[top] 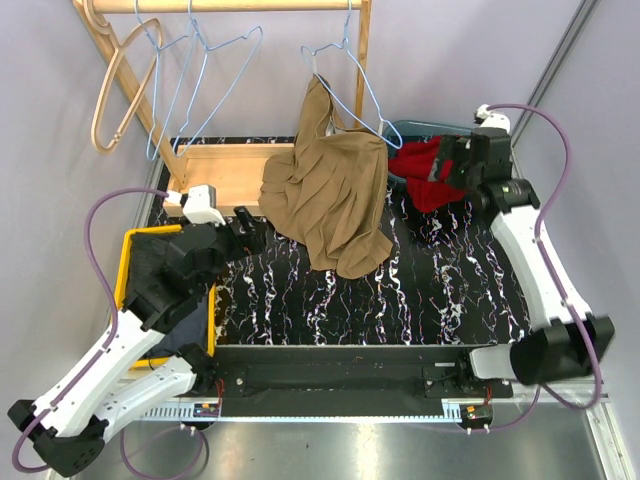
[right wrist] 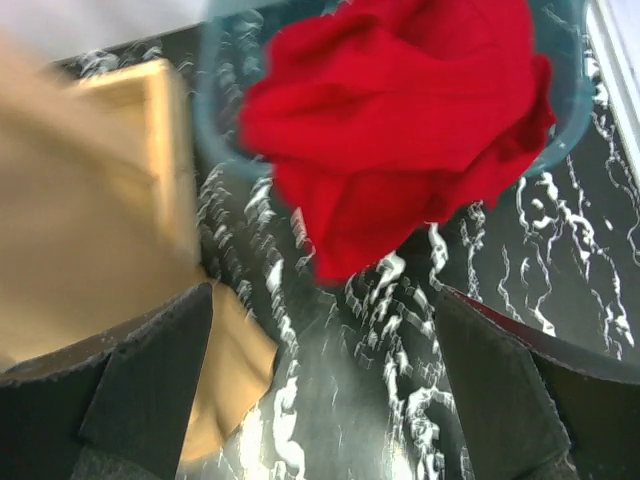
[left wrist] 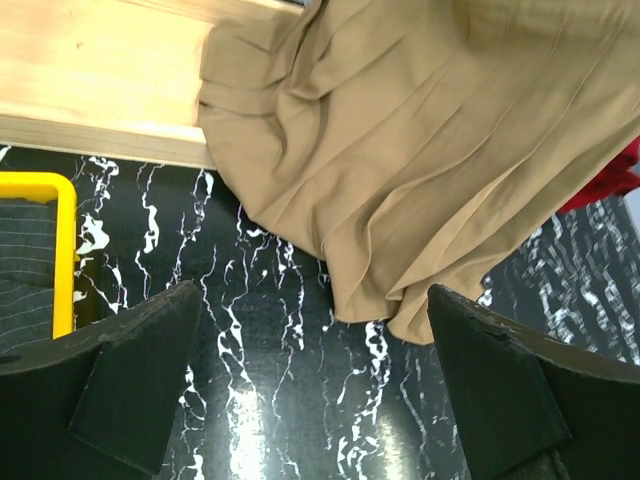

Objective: Place the skirt on the hanger

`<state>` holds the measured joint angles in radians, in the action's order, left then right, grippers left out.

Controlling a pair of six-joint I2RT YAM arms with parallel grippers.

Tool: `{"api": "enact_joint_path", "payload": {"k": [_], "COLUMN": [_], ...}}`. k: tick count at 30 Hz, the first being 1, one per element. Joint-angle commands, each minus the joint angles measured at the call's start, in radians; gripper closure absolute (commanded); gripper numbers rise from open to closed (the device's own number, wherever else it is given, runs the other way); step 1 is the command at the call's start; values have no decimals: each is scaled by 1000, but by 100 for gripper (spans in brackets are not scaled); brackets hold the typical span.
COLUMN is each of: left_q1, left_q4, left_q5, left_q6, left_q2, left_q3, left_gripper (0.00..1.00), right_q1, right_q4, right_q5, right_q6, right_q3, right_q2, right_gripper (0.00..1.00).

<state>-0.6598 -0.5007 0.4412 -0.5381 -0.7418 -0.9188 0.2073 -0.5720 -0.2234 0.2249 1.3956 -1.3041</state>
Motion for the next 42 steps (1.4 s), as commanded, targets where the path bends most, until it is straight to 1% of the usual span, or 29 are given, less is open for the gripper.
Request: {"api": "enact_joint_path", "payload": {"k": [1,2,3,4,6,8,12,16,19,22,24,29,30,32,33,34,37,39,42], "left_q1": [-1,-1,-1,-1,-1,-1,0,0,0,0,0,2,2,2,2,2,2,2,2], "left_q4": [90,105,111,119,140,160,179,185,195,194,197,200,202,202,203,202,205,203,205], "left_q5": [-50,-59,-64,-68,-79,-91,-110,-108,-107,-104,-102,-102,-102,-104,-104,-104,-107,-107,-105], "left_q6": [35,35,35,36,35,38,58,82,98,99,101,102,102,102,101,101,99,98,93], "left_q2": [4,2,4,2,2,-1,-16,-37,-48,-62,-70,-83,-85,-87,-87,-85,-79,-76,-67], "left_q3": [27,31,38,43,55,64,75,77,81,81,83,87,87,87,86,86,87,87,89], "left_gripper": [1,1,1,1,1,1,1,1,1,1,1,1,1,1,1,1,1,1,1], "right_q1": [-167,-240,-265,-282,-316,-330,-368,-384,-385,-385,-382,-370,-368,-365,-365,-364,-362,-362,-362], "right_q4": [198,196,196,196,195,181,152,143,117,87,64,34,24,15,6,3,-8,-8,-8], "right_q5": [157,220,273,297,308,317,357,395,456,560,568,582,579,559,549,523,481,463,460], "right_q6": [47,60,91,103,120,126,134,143,120,113,108,82,79,82,80,80,83,87,83], "right_q3": [32,102,136,166,244,308,385,437,505,571,597,620,622,629,631,635,643,655,674], "right_q2": [-179,-229,-320,-360,-452,-501,-616,-690,-768,-846,-892,-934,-934,-931,-925,-917,-853,-821,-721], "right_gripper": [0,0,0,0,0,0,0,0,0,0,0,0,8,29,59,72,100,100,100]}}
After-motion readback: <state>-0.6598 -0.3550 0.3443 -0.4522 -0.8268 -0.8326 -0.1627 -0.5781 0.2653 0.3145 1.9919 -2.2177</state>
